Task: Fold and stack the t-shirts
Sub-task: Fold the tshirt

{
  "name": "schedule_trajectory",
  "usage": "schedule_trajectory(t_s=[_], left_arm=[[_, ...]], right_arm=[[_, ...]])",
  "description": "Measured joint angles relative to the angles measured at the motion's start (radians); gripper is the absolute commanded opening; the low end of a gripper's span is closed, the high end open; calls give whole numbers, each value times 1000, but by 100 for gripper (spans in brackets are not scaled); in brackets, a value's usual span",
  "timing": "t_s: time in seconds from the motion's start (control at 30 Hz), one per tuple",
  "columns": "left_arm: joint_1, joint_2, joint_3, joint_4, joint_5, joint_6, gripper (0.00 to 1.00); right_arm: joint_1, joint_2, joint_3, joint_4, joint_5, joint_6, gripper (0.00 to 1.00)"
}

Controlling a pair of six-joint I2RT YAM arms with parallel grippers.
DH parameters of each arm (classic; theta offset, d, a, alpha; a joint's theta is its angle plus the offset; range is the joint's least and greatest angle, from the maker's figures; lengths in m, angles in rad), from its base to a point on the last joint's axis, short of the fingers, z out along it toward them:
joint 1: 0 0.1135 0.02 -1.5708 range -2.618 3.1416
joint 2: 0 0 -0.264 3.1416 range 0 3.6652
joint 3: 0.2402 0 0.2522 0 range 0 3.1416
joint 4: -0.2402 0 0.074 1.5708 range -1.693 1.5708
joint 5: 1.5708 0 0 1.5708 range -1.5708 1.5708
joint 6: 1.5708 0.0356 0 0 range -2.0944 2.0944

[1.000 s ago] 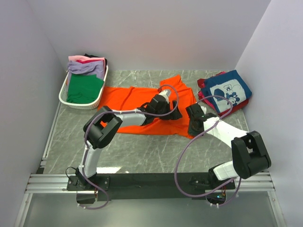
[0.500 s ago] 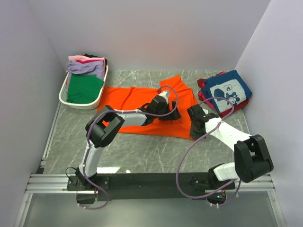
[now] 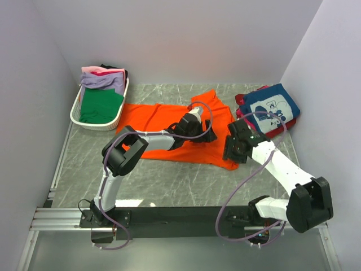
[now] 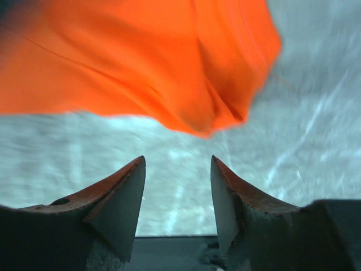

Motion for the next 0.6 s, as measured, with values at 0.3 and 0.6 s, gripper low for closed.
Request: schedule_trajectory(t_s=[0.3,0.6], left_arm=[[-5,-109,-63,2,-19,27,89],[-77,-275,-229,83,-17,71,87]], right_arm=[[-106,94,151,143,-22,-66,52],[-140,370,225,282,-66,-120,46]])
